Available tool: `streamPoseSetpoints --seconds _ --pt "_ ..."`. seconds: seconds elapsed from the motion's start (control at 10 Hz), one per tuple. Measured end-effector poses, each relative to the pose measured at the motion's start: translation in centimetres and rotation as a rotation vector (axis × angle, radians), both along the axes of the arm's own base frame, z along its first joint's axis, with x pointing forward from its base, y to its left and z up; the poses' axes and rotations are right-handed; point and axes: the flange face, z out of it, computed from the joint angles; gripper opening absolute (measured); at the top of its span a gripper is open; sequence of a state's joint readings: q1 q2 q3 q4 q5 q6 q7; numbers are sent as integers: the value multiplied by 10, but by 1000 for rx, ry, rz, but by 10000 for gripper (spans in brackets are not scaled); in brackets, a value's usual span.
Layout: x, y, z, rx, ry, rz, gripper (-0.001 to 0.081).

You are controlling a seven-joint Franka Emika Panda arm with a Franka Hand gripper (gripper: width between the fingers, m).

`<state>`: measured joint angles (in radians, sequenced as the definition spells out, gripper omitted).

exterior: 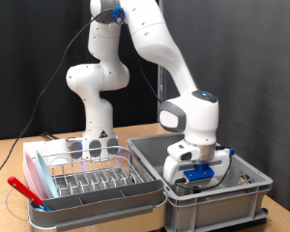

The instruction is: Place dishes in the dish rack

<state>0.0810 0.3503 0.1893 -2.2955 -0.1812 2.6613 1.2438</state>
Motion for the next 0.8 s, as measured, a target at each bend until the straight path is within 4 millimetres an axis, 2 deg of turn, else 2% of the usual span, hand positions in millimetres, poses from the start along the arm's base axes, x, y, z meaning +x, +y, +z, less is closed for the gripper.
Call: streamPoseSetpoints --seconds 0.2,0.4,0.8 --pt "2 1 2 27 33 -6 36" --pt "4 5 14 98 37 12 35" --pt "7 25 71 213 -43 68 27"
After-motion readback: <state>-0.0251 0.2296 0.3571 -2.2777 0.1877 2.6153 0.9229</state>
